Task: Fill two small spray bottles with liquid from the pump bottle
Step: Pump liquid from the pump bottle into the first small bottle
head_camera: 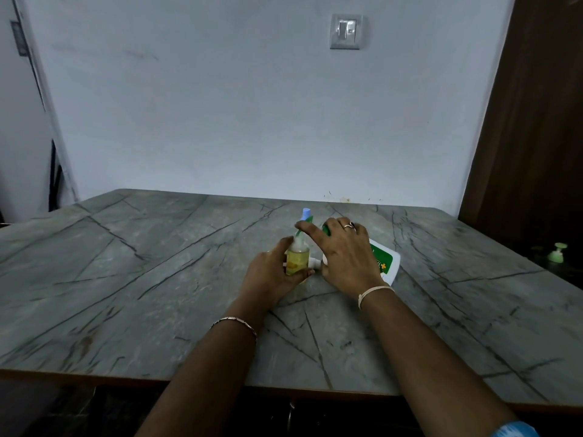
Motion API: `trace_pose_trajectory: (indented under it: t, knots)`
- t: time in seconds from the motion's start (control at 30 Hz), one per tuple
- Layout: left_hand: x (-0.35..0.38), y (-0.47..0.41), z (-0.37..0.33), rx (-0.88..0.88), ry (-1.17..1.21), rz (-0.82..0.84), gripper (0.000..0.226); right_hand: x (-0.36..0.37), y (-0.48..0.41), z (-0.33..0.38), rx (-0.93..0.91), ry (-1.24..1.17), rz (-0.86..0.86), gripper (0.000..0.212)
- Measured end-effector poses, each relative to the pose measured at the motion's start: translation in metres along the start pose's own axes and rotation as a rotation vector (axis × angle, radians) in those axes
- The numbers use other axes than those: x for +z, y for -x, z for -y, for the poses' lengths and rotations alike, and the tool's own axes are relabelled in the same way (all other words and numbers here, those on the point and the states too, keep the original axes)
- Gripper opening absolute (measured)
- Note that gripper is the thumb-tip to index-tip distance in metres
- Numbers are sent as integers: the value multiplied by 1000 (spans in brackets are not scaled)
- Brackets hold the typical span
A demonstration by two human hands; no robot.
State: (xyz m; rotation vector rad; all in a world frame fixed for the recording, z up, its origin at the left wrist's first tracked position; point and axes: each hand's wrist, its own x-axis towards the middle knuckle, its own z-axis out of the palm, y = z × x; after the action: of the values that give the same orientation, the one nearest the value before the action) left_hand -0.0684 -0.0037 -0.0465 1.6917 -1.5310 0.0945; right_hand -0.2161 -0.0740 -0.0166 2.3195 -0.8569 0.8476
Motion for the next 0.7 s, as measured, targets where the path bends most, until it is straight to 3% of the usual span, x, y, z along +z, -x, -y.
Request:
trace_pose_trajectory:
  t: [0.2,0.37,0.7]
  knots:
    - [-1,0,0,-8,25,-20,77,-7,2,-9,130,-190,-149,101]
    - [-1,1,0,7,29,-9,77,-11,4,-17,420,-320,-328,92]
    - [-2,1,0,2,39,2,78,-6,10,-35,725,-572,-458,85]
